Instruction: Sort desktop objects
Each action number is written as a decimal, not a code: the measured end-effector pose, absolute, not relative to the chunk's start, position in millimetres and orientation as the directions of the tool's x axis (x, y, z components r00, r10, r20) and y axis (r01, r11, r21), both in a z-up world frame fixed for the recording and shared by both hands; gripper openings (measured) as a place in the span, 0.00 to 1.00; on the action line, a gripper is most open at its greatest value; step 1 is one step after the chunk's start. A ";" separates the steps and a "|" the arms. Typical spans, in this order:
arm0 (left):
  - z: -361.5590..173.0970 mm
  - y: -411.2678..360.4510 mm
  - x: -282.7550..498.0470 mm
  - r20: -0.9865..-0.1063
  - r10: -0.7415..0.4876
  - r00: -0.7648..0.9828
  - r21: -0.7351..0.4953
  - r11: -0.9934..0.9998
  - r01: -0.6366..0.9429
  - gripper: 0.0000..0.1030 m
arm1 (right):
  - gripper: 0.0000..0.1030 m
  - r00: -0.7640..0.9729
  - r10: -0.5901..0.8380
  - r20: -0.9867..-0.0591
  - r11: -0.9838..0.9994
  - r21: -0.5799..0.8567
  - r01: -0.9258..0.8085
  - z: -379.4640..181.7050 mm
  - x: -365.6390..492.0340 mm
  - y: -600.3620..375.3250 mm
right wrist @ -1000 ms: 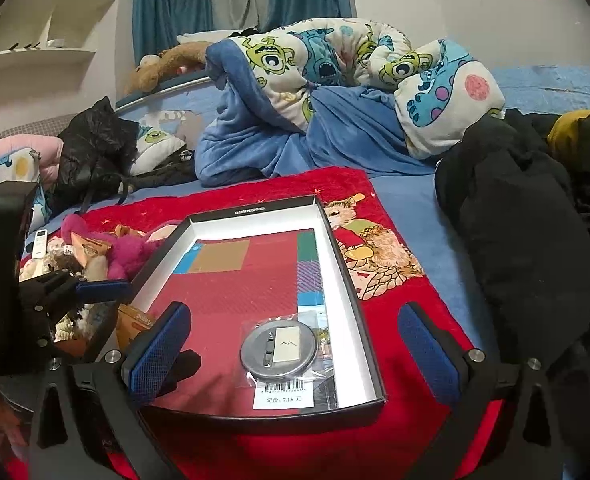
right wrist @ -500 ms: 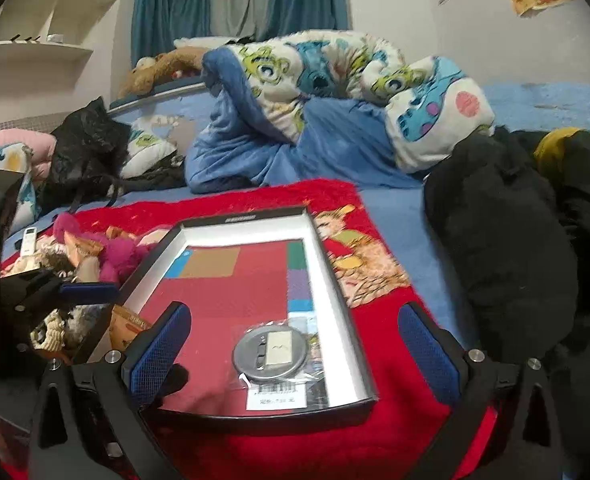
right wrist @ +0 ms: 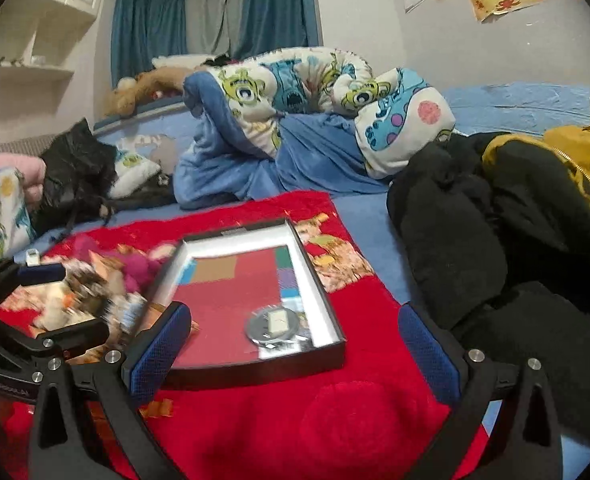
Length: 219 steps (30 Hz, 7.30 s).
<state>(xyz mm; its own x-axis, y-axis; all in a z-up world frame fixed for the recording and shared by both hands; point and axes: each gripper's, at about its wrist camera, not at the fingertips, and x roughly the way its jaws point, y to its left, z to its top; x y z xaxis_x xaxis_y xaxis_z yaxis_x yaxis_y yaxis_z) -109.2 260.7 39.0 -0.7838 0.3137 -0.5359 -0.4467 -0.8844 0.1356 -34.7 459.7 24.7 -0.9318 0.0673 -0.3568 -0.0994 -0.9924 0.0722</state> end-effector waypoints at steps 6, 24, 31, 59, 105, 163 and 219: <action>90.7 193.5 -88.6 -0.484 0.259 -0.836 0.122 -0.926 -0.358 1.00 | 1.00 -0.962 0.079 -0.260 -0.995 0.041 -0.093 77.8 -8.9 421.1; 159.8 38.3 -59.1 -0.433 0.150 -0.889 -0.031 -0.988 -0.152 1.00 | 1.00 -0.980 -0.079 -0.180 -0.996 0.052 0.070 152.4 -14.8 258.1; 121.5 30.4 -67.1 -0.451 0.219 -0.866 -0.071 -0.975 -0.210 1.00 | 1.00 -0.964 -0.133 -0.230 -0.988 0.110 0.110 124.1 -35.5 241.9; -53.3 73.0 -142.9 -0.635 0.272 -0.723 -0.038 -0.946 -0.322 1.00 | 0.63 -0.860 -0.211 -0.464 -0.977 0.091 0.191 -23.5 -96.2 238.0; -47.9 58.9 -128.5 -0.588 0.291 -0.755 -0.085 -0.950 -0.300 0.16 | 0.51 -0.711 -0.294 -0.639 -0.948 0.288 0.133 -59.4 -122.9 268.8; -38.9 51.8 -114.9 -0.587 0.310 -0.748 -0.111 -0.946 -0.305 0.10 | 0.12 -0.742 -0.380 -0.552 -0.907 0.378 0.184 -38.3 -98.6 272.3; -19.9 56.9 -93.1 -0.556 0.305 -0.774 -0.113 -0.949 -0.293 0.21 | 0.12 -0.749 -0.392 -0.534 -0.903 0.379 0.202 -29.8 -83.7 262.7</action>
<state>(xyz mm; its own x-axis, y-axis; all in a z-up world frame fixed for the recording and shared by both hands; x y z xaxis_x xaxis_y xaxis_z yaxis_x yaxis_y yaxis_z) -93.1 56.9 -19.9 -0.7736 0.3048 -0.5555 -0.2926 -0.9495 -0.1135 -83.7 262.7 -29.8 -0.7492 -0.3920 -0.5339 0.2021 -0.9029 0.3794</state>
